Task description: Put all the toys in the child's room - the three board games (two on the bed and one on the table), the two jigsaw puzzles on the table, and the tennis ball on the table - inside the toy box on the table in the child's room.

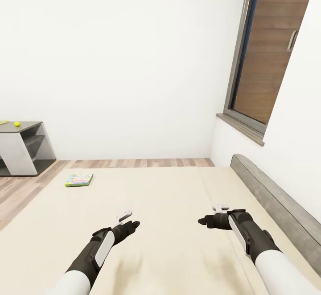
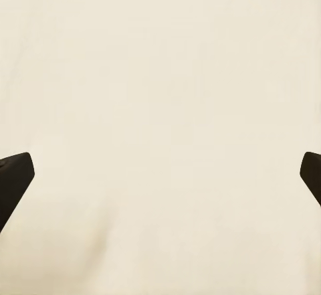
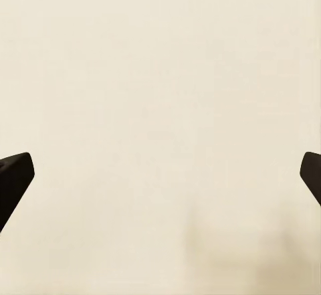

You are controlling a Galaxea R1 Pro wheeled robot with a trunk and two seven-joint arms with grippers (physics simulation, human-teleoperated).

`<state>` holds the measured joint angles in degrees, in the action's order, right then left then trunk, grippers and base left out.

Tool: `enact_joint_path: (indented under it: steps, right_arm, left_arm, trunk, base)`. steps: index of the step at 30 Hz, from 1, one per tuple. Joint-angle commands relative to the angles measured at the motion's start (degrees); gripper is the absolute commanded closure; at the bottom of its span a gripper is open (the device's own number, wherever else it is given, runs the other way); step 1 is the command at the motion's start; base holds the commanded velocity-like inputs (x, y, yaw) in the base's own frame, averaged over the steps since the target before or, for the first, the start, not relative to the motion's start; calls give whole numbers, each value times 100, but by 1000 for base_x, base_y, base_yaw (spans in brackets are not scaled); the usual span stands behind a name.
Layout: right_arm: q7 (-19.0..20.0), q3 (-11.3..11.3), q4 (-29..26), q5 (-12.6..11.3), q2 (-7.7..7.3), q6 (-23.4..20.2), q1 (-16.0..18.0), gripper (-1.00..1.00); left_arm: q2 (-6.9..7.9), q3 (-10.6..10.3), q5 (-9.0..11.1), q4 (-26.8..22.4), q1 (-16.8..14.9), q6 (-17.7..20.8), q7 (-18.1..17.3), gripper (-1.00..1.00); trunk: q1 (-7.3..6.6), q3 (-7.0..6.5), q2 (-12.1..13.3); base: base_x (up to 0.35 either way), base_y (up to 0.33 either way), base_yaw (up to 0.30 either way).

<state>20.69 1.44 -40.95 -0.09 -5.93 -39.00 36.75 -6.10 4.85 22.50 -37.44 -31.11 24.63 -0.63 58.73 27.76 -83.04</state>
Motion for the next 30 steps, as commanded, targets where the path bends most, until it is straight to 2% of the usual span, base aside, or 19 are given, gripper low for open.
enact_joint_path:
  steps: [1, 30]
  right_arm:
    - [11, 15, -9, 1, -5, -27, 2, -100]
    - [8, 19, -19, 1, -2, -36, -1, -100]
  left_arm:
    - [-7, 34, 33, -8, -2, 41, -7, -100]
    - [-6, 34, 36, -9, -2, 42, 0, -100]
  trunk:
    - [0, 6, -4]
    - [0, 6, -4]
  base:
    - [0, 0, 0]
    - [0, 0, 0]
